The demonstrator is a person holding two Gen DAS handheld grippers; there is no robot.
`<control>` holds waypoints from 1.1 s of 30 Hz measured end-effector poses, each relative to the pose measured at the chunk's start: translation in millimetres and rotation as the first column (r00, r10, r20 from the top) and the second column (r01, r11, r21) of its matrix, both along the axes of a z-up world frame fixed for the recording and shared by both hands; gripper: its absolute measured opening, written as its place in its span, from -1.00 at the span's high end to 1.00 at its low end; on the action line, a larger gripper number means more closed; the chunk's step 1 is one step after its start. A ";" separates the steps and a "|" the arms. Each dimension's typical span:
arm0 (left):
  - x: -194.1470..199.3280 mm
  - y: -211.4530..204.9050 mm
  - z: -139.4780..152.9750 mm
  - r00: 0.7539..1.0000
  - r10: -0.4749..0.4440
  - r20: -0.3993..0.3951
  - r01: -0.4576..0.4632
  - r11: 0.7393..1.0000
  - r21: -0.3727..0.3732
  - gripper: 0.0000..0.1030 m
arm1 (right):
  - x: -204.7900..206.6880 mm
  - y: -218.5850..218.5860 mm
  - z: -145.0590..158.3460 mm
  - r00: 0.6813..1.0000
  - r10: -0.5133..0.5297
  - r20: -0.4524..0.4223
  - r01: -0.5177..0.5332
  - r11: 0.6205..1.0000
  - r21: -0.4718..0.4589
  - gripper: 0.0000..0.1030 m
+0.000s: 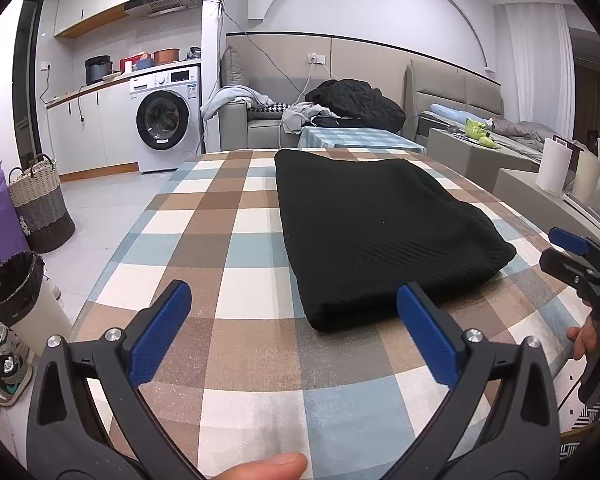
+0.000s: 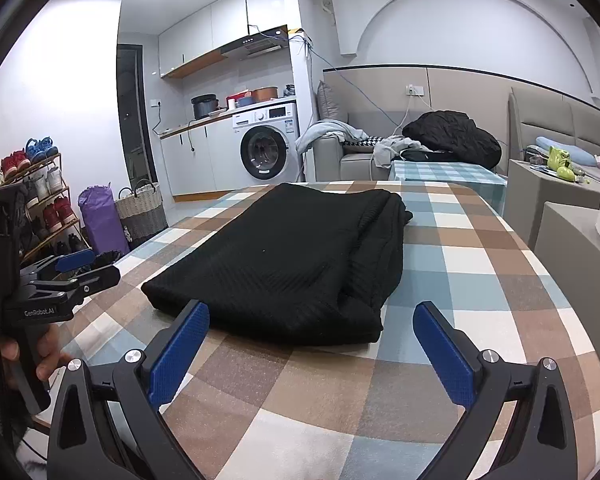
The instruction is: Fold small clothes
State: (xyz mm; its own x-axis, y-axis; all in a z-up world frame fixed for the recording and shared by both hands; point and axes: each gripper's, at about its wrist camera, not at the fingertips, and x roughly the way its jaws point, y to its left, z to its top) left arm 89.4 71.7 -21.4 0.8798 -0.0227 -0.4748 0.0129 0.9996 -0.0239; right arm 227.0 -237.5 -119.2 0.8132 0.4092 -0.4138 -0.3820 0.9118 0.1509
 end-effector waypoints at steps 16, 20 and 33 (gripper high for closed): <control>4.2 -0.8 -7.2 1.000 -0.006 -0.017 0.006 1.000 0.003 -0.99 | 2.3 -2.1 -1.9 1.000 -0.002 -0.003 0.002 1.000 0.009 -1.00; 6.1 1.3 -10.2 1.000 -0.006 -0.025 0.005 1.000 -0.003 -0.99 | 2.1 -2.3 -1.7 1.000 -0.002 -0.003 0.002 1.000 0.010 -1.00; 7.3 3.9 -12.6 1.000 -0.005 -0.025 0.005 1.000 0.004 -0.99 | 1.5 -2.5 -1.8 1.000 -0.003 -0.004 0.003 1.000 0.010 -1.00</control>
